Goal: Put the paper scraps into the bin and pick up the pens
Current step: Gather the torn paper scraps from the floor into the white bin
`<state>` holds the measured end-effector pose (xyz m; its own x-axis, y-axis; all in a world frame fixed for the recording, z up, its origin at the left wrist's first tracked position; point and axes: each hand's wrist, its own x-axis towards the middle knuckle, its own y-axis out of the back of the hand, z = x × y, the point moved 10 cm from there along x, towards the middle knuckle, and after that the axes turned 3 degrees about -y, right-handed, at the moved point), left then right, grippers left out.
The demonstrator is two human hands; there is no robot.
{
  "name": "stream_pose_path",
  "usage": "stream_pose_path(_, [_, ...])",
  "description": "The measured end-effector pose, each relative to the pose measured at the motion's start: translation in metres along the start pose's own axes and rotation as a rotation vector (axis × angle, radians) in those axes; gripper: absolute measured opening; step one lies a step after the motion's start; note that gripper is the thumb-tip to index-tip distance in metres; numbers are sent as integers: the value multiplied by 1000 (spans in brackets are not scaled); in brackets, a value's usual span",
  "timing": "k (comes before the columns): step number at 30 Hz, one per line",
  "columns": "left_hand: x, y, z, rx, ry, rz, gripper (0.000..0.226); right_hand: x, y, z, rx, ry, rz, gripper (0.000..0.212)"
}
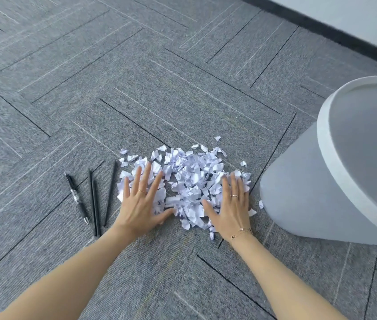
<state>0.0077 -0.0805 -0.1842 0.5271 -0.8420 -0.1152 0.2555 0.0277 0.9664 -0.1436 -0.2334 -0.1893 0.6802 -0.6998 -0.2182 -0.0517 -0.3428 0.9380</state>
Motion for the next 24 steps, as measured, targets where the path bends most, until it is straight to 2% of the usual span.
stream_pose_path(9, [48, -1, 12, -25, -114, -60, 104, 44, 2, -26, 9, 116, -2, 82])
stream_pose_path(14, [63, -6, 20, 47, -235, -122, 102, 58, 3, -39, -15, 179, -30, 77])
stream_pose_path(18, [61, -11, 24, 108, -295, -150, 94, 58, -2, -45, 22, 226, -58, 77])
stream_pose_path(24, [44, 2, 31, 54, -331, -41, 69, 38, -4, -46, 34, 273, -57, 61])
